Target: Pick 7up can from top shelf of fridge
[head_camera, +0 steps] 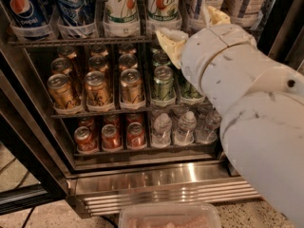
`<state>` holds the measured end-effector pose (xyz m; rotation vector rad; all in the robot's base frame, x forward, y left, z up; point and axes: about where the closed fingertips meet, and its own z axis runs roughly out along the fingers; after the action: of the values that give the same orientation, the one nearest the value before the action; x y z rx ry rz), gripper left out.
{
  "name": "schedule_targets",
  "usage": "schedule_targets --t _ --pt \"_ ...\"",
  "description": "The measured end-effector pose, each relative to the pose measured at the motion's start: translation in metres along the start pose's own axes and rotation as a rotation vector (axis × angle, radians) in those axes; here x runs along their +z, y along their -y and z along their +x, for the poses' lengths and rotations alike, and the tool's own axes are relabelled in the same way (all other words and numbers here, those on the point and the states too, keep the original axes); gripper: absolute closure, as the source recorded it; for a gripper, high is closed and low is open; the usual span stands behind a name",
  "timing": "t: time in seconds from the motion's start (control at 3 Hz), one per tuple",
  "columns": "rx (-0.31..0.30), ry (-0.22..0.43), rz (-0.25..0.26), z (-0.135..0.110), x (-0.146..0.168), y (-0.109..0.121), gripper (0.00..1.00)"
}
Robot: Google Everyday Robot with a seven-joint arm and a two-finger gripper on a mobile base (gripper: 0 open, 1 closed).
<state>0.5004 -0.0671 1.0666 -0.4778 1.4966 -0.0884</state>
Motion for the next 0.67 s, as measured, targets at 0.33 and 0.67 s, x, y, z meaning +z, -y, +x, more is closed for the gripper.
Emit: schedule_targets --t 0.33,0.67 --pt "0.001 0.001 0.0 0.0 0.0001 -0.0001 0.36" --pt "0.001 0.001 0.0 -0.0001 0.0001 -0.0001 0.18"
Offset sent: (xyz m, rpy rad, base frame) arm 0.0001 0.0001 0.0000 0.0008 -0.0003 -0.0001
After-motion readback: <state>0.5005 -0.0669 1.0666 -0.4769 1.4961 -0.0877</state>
